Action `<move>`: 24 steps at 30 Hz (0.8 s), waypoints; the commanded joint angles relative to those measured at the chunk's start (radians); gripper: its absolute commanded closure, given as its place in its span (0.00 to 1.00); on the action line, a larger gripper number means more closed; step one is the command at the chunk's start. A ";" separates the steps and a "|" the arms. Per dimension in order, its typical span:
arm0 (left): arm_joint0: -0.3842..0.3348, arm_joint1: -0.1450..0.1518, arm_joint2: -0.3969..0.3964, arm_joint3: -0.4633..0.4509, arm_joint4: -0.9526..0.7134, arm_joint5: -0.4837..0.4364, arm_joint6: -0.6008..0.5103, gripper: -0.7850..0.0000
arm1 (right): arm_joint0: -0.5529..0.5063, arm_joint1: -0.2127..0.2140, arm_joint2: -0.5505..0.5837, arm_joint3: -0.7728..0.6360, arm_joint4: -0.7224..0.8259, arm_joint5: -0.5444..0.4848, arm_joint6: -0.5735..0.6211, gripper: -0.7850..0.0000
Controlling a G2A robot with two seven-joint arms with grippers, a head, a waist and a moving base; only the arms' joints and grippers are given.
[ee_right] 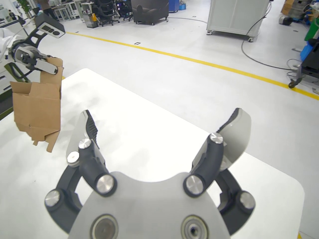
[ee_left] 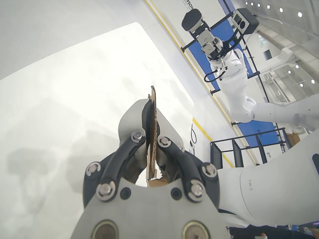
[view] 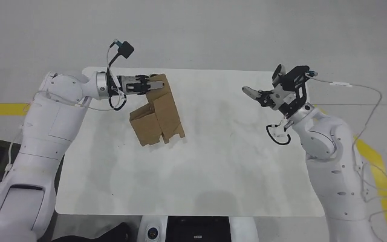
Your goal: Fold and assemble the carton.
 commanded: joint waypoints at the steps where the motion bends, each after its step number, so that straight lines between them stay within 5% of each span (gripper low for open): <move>1: -0.004 -0.002 0.017 -0.019 -0.003 0.001 -0.001 1.00 | 0.029 -0.004 -0.035 0.035 0.057 -0.037 0.002 0.00; 13: -0.026 -0.012 0.087 -0.051 0.010 -0.008 0.008 1.00 | 0.256 -0.045 -0.311 0.337 0.421 -0.322 0.150 0.00; 24: -0.028 -0.018 0.128 -0.075 -0.036 0.000 0.001 1.00 | 0.371 -0.074 -0.479 0.504 0.647 -0.432 0.307 0.00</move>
